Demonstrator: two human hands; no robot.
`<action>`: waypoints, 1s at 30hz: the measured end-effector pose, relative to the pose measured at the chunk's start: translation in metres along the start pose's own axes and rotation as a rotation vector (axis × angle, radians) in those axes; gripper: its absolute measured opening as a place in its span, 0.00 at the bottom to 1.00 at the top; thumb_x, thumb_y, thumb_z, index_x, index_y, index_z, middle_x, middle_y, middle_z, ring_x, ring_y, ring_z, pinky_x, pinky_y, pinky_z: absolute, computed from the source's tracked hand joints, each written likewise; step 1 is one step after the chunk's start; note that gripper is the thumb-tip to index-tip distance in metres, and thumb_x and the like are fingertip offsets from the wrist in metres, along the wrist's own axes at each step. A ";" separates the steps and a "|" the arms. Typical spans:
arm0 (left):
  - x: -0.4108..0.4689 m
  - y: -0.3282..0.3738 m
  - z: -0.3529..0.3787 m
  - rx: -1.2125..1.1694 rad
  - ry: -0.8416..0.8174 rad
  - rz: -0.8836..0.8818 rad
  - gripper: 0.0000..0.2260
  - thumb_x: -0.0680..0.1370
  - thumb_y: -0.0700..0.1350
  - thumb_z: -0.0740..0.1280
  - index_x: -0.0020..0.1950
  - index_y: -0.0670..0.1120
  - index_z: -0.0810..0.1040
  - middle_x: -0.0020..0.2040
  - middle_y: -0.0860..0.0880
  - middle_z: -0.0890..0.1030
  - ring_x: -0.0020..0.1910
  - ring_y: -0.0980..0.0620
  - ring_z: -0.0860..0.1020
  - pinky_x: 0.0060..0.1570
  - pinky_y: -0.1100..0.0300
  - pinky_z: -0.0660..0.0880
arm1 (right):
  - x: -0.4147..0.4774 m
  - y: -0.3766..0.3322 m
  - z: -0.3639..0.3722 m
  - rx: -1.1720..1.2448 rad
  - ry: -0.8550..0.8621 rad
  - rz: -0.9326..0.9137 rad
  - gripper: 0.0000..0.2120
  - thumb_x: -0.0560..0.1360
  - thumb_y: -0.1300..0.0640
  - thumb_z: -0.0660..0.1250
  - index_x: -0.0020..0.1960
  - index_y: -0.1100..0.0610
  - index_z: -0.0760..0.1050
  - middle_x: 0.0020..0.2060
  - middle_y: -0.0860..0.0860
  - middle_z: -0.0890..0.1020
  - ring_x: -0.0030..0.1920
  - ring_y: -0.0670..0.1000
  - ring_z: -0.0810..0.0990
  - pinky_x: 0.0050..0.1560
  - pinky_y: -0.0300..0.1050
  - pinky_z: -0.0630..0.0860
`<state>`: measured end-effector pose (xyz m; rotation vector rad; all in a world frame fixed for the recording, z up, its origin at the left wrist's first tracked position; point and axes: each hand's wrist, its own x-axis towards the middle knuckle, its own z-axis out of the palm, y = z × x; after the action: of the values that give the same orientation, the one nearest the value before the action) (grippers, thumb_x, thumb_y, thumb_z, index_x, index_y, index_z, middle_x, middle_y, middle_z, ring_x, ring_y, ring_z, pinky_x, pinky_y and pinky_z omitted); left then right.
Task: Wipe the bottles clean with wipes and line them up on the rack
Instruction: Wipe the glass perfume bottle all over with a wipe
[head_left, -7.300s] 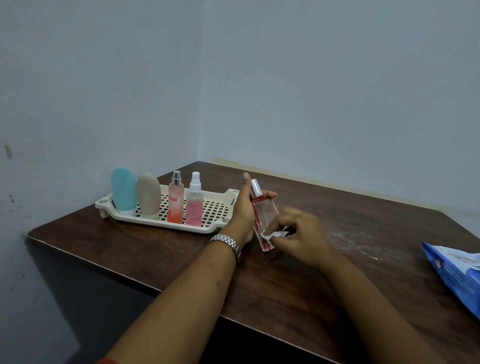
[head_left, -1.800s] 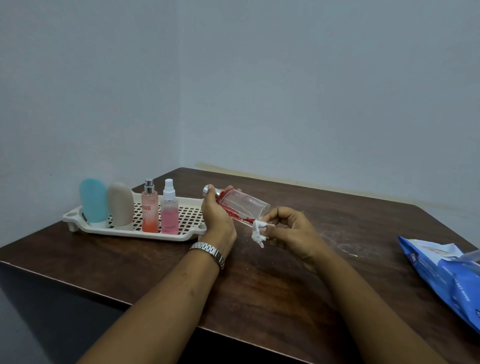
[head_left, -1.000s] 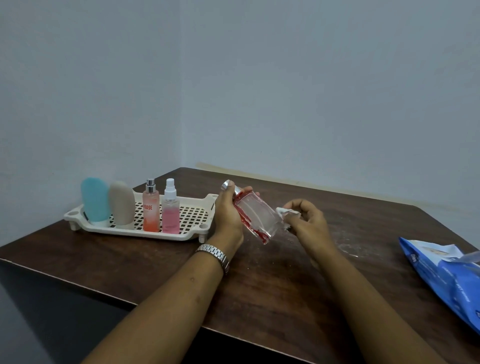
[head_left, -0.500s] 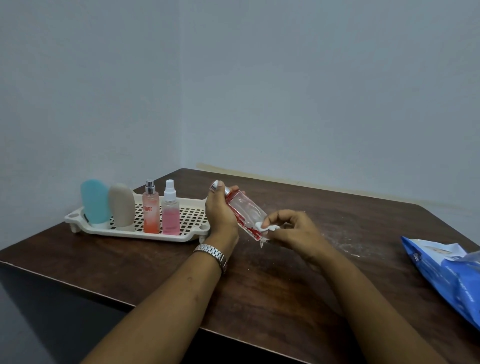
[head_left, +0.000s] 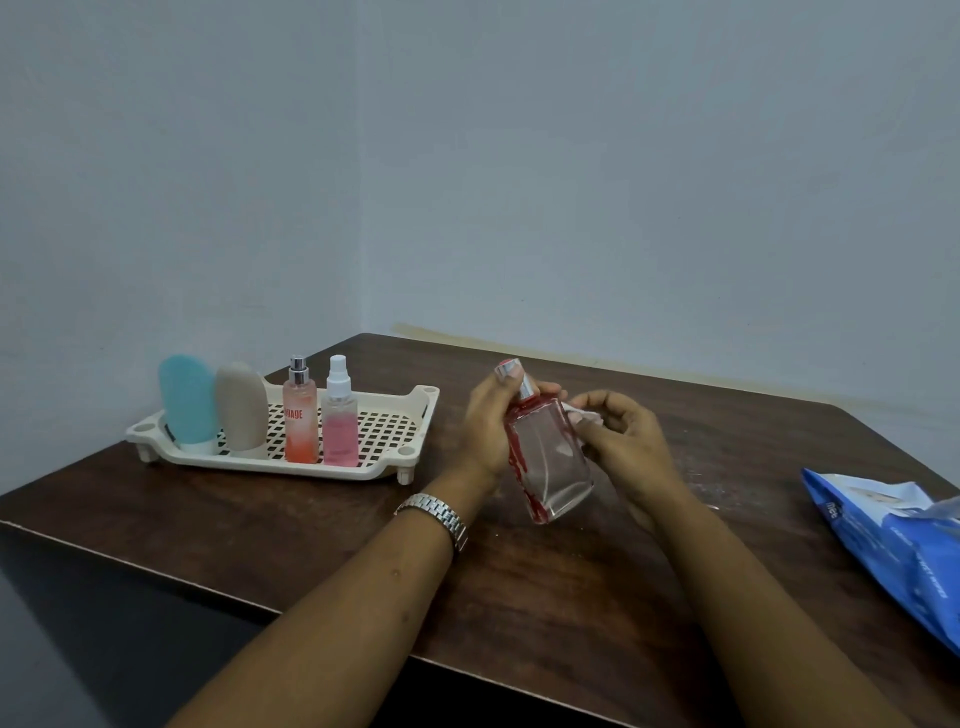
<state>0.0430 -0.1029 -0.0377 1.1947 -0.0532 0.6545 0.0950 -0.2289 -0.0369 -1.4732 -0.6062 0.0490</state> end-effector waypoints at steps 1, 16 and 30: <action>0.000 0.000 -0.001 0.018 -0.017 0.010 0.19 0.83 0.45 0.55 0.51 0.30 0.75 0.46 0.36 0.81 0.41 0.46 0.81 0.45 0.54 0.80 | 0.000 -0.001 0.000 0.032 0.009 -0.024 0.03 0.75 0.66 0.66 0.46 0.60 0.77 0.43 0.55 0.81 0.41 0.50 0.79 0.38 0.40 0.77; -0.002 -0.005 -0.005 0.208 -0.084 0.046 0.13 0.82 0.47 0.58 0.54 0.41 0.78 0.52 0.42 0.82 0.51 0.46 0.81 0.55 0.52 0.77 | 0.000 0.003 0.005 0.012 -0.079 -0.102 0.07 0.75 0.59 0.67 0.51 0.58 0.81 0.45 0.53 0.84 0.44 0.46 0.81 0.42 0.37 0.77; -0.002 -0.008 -0.006 0.232 -0.108 0.129 0.19 0.73 0.59 0.63 0.51 0.45 0.81 0.48 0.42 0.83 0.50 0.42 0.81 0.55 0.45 0.76 | 0.002 0.001 0.000 0.263 -0.050 0.077 0.08 0.79 0.68 0.57 0.50 0.67 0.75 0.39 0.56 0.80 0.38 0.47 0.79 0.41 0.36 0.79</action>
<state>0.0437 -0.0999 -0.0471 1.4588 -0.1490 0.7231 0.0967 -0.2282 -0.0368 -1.2425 -0.5605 0.2180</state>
